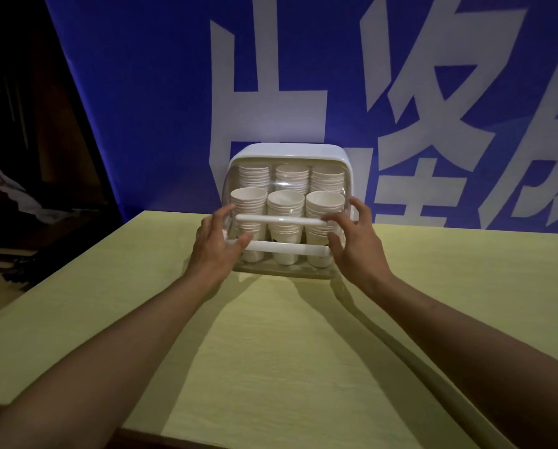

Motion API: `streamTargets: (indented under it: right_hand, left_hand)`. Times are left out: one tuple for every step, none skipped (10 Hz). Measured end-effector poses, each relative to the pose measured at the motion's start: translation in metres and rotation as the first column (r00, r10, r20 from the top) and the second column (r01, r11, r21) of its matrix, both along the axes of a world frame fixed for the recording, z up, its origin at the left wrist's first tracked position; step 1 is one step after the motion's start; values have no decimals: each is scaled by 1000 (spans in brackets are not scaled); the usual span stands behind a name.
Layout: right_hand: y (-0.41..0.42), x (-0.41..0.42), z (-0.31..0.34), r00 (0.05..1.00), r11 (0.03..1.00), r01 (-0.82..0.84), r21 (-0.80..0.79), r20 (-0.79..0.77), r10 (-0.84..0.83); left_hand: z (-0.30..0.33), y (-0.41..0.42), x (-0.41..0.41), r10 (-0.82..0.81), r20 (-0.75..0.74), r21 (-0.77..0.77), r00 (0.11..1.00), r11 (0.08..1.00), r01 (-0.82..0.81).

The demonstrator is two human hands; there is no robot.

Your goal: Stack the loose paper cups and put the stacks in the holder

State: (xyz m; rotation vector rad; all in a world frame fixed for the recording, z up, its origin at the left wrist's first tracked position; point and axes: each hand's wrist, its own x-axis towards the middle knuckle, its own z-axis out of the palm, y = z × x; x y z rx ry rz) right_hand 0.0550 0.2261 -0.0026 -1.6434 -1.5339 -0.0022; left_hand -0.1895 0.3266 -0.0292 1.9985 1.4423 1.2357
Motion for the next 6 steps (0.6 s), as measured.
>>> streamTargets:
  right_hand:
    - [-7, -1, -18, 999, 1000, -3, 2, 33, 2]
    - [-9, 0, -27, 1000, 1000, -9, -13, 29, 9]
    - [-12, 1, -22, 998, 999, -18, -42, 56, 20]
    - [-19, 6, -13, 987, 992, -21, -122, 157, 40]
    - [-34, 12, 5, 969, 965, 3, -261, 237, 61]
    - [-61, 28, 10, 972, 919, -20, -394, 207, 109]
  left_hand:
    - [-16, -10, -1, -46, -65, 19, 997, 999, 47]
    - [-25, -15, 3, -54, -103, 23, 993, 998, 57]
    - [-21, -16, 7, -32, -108, 1, 994, 999, 32]
    - [-17, -20, 6, -9, -157, -3, 988, 1000, 9]
    - [-6, -31, 10, 35, -222, 3, 974, 999, -36]
    - [-6, -49, 11, 88, -219, 90, 972, 993, -70]
